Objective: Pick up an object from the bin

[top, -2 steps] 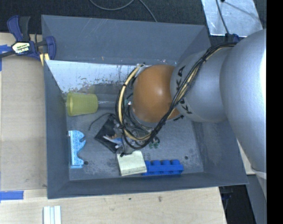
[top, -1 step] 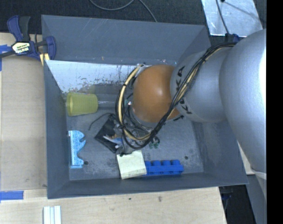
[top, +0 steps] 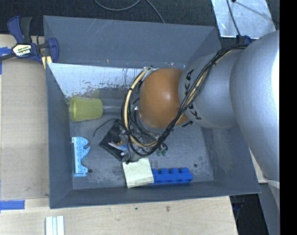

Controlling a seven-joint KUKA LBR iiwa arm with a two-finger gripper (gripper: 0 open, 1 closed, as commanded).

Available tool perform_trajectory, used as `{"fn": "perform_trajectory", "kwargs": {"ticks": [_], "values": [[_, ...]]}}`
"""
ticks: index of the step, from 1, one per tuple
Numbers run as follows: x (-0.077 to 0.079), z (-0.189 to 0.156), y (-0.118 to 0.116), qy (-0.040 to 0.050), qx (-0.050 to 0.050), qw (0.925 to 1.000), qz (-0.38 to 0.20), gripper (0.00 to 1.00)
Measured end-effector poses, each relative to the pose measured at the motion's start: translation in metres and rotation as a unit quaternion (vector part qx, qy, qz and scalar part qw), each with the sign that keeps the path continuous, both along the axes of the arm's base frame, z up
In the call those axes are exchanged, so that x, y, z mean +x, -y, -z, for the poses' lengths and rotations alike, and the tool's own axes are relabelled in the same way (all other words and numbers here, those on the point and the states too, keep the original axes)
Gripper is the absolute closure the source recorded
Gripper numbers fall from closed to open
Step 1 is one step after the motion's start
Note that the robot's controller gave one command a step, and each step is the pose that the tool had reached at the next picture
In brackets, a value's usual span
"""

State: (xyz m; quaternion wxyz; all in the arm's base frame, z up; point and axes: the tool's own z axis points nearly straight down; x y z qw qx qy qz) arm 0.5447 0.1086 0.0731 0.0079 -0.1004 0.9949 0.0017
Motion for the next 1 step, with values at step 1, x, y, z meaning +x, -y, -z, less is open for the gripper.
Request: {"fn": "perform_trajectory", "kwargs": {"ticks": [1], "values": [[-0.0039, -0.0359, 0.0010, -0.0060, -0.002, 1.0000, -0.005, 1.00]]}}
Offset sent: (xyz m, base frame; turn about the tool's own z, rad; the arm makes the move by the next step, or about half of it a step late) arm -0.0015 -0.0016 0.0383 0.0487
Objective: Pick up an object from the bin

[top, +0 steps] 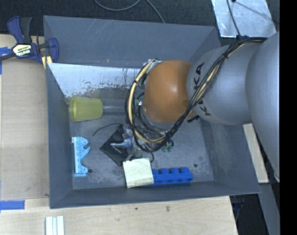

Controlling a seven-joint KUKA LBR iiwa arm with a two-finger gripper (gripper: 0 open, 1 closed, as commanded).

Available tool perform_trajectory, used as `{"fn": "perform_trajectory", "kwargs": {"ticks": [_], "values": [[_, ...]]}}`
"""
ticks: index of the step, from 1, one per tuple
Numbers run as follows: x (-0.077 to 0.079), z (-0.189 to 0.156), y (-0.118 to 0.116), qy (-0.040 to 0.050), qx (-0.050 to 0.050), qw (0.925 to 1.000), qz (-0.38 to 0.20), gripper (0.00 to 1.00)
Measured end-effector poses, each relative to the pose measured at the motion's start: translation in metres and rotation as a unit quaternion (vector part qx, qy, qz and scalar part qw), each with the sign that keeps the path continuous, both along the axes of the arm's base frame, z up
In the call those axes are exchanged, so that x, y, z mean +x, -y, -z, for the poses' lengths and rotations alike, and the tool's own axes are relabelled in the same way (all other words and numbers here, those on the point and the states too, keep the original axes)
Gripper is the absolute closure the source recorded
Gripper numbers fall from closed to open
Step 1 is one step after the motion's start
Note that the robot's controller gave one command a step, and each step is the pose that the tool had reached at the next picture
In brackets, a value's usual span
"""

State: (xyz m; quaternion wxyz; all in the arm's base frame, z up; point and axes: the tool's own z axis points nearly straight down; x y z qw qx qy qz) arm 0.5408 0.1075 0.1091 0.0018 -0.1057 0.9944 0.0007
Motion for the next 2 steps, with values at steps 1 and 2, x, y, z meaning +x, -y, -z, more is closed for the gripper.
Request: {"fn": "perform_trajectory", "kwargs": {"ticks": [1, 2], "values": [[0.001, -0.059, 0.000, 0.0017, 0.000, 1.0000, -0.001, 1.00], [-0.001, -0.142, -0.002, 0.0012, 0.000, 0.9999, 0.014, 1.00]]}}
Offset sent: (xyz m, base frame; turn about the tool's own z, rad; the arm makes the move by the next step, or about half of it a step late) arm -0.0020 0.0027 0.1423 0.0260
